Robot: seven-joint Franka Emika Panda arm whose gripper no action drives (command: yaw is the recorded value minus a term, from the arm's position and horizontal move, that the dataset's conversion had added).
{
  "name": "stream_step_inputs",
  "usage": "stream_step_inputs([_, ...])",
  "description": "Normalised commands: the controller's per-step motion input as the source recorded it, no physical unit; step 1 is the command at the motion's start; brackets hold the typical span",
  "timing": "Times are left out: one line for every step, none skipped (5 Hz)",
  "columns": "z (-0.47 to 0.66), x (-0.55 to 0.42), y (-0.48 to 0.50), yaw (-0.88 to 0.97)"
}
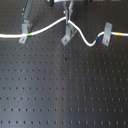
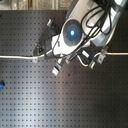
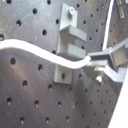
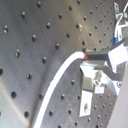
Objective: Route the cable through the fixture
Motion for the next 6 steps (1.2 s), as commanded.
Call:
stream_step_inputs([-0.28,-0.015,-0.273,-0.52])
stream_step_inputs([-0.26,-0.027,-0.319,-0.52])
stream_step_inputs([-0.34,0.053,-0.131,-0.19])
stream_step_inputs([-0.37,0.005,0.001,0.10])
stream_step_inputs([-0.45,-0.010,0.047,0.09])
stream_step_inputs([-0.13,0.137,0.095,0.26])
